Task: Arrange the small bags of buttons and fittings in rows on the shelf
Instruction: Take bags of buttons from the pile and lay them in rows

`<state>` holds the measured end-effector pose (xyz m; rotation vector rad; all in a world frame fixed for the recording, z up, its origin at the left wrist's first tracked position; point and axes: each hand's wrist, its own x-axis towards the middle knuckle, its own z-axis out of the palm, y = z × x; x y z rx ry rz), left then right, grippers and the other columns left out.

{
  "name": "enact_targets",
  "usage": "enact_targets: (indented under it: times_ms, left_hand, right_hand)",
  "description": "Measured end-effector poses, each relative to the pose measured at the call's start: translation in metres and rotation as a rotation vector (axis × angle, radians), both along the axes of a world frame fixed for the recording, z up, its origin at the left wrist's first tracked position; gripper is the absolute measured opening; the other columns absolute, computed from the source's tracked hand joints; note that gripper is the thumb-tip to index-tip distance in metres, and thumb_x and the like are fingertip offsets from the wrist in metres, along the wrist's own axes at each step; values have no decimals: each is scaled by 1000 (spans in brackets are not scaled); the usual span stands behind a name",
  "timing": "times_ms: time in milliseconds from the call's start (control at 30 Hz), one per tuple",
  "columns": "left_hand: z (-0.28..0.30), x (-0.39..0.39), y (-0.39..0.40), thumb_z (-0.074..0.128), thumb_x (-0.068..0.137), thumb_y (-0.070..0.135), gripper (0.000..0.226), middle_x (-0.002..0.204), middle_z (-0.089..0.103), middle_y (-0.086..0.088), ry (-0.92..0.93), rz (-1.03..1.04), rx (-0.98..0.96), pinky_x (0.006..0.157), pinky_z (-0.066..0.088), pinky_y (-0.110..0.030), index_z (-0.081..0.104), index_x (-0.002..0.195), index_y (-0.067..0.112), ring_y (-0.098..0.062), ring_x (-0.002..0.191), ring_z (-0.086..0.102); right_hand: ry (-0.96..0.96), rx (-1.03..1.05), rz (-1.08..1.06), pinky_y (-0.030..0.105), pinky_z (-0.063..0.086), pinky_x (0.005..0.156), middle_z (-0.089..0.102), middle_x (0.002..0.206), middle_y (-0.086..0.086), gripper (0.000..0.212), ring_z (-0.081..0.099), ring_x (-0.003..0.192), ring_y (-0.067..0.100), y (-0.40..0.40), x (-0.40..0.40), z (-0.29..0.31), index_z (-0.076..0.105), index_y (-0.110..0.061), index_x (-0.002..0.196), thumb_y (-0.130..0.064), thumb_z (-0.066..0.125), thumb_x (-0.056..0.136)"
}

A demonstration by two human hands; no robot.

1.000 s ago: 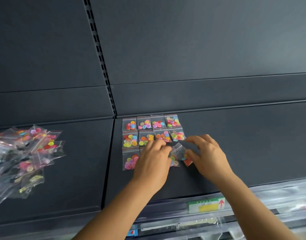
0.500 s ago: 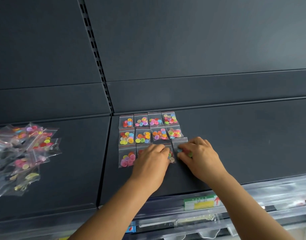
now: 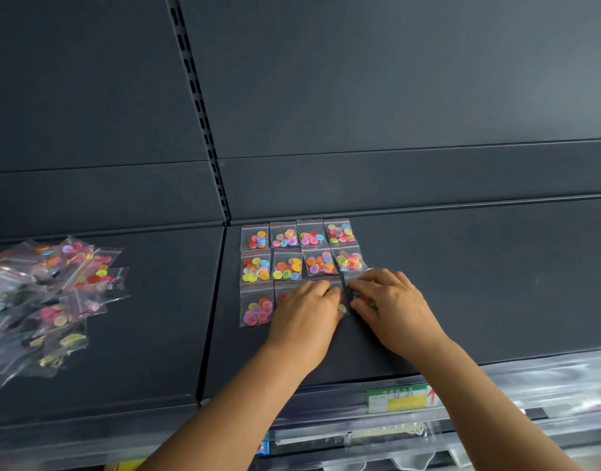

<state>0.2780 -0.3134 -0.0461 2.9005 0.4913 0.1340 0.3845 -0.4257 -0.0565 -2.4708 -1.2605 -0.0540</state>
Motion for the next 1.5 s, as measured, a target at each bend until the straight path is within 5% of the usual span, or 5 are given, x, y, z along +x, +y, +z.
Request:
enact_targets:
  times_ms: [500, 633, 800, 1500]
  left_hand:
    - [15, -45, 28, 49, 96, 34, 53, 145, 41, -2, -119, 119, 6, 112, 27, -33, 37, 143, 14, -21, 136, 33]
    - [27, -92, 61, 55, 94, 32, 52, 142, 47, -2, -167, 235, 49, 109, 32, -34, 41, 142, 15, -23, 132, 41]
    - [31, -156, 114, 47, 97, 35, 56, 149, 35, 0, -155, 337, 57, 114, 22, -30, 29, 147, 19, -19, 139, 29]
    - [24, -319, 327, 37, 100, 32, 48, 146, 40, 0, -148, 545, -12, 110, 29, -32, 32, 146, 17, -20, 135, 34]
  right_hand:
    - [11, 23, 52, 42, 46, 91, 62, 123, 6, 45, 55, 114, 33, 36, -43, 21, 58, -16, 127, -28, 67, 84]
    - [-8, 3, 150, 39, 39, 102, 56, 130, 4, 51, 50, 120, 29, 76, -74, 27, 49, -17, 135, -33, 62, 87]
    - [20, -33, 260, 31, 27, 111, 40, 145, -2, 57, 37, 133, 20, 136, -128, 33, 33, -23, 144, -41, 50, 93]
    - [97, -50, 370, 33, 23, 113, 37, 149, -4, 45, 30, 138, 19, 339, -279, 41, 37, -23, 142, -29, 42, 98]
